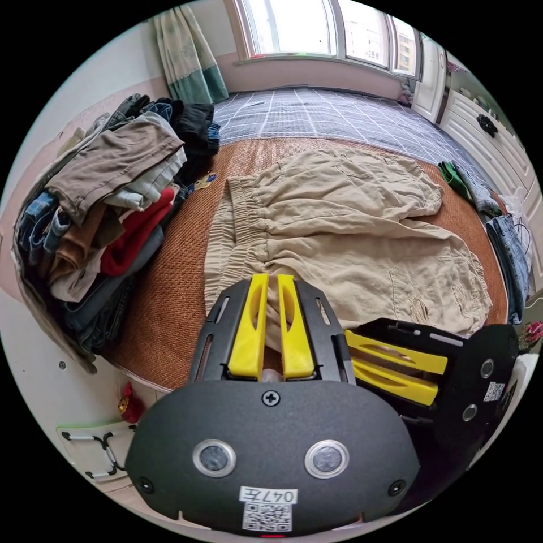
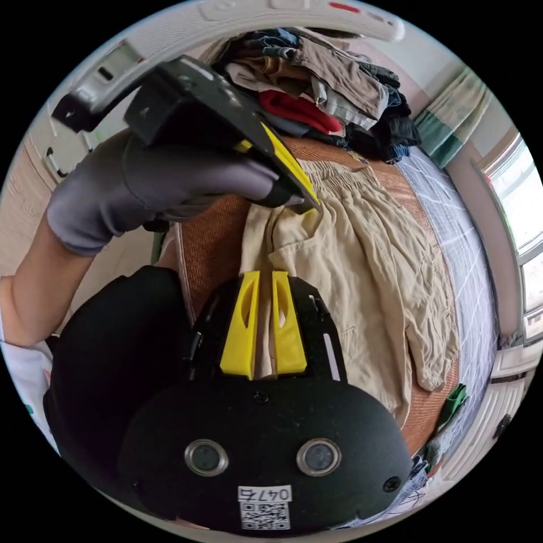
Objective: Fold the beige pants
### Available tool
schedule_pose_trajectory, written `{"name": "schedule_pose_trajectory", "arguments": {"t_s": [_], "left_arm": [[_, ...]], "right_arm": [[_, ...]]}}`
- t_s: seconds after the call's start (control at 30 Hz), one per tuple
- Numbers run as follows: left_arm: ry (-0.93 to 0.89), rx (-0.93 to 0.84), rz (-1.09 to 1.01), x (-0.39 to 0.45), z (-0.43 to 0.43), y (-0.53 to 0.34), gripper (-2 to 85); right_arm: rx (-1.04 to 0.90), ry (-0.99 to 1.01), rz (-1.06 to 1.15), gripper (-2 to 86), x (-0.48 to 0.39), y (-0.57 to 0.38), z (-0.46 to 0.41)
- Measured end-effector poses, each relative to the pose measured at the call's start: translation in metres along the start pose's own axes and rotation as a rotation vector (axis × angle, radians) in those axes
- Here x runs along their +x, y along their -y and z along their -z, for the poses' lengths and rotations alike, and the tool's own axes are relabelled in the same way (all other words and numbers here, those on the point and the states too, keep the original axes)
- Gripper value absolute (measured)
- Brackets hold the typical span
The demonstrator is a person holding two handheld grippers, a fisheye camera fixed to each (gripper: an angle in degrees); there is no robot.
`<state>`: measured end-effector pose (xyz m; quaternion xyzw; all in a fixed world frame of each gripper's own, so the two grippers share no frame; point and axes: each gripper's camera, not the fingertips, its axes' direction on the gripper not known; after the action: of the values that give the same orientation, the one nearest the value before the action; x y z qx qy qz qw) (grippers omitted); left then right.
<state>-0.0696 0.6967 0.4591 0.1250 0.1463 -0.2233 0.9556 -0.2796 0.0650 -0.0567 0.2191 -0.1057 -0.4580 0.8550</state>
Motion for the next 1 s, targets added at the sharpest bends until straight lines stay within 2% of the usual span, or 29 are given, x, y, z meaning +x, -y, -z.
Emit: {"name": "schedule_pose_trajectory", "arguments": {"t_s": [0.17,0.4,0.53,0.63,0.7,0.8,0.87,1.0], "left_arm": [[-0.006,-0.008,0.005,-0.001,-0.003,0.001,2.2],[-0.020,-0.022,0.002,0.000,-0.003,0.009,1.3],[-0.025,-0.028,-0.005,0.002,0.003,0.015,1.5],[0.001,0.018,-0.008,-0.004,0.037,0.003,2.1],[-0.009,0.041,-0.002,-0.013,0.061,-0.011,2.4],[-0.056,0.061,-0.013,-0.020,0.087,-0.034,2.9],[-0.061,0.042,-0.036,-0.011,0.090,-0.040,3.5],[-0.056,-0.029,-0.067,0.016,0.061,-0.025,4.4]], "right_arm": [[0.045,0.096,0.032,-0.5,-0.002,-0.003,0.015],[0.077,0.074,0.097,-0.5,-0.009,-0.010,0.031],[-0.041,0.213,0.076,0.3,0.003,-0.014,-0.015],[0.070,0.348,0.052,4.1,0.017,-0.036,0.002],[0.150,0.352,0.049,4.7,0.025,-0.060,0.027],[0.154,0.222,-0.077,4.1,0.053,-0.122,0.050],[0.077,0.088,-0.251,3.1,0.080,-0.185,0.054],[-0.011,0.075,-0.448,2.0,0.104,-0.269,0.052]]}}
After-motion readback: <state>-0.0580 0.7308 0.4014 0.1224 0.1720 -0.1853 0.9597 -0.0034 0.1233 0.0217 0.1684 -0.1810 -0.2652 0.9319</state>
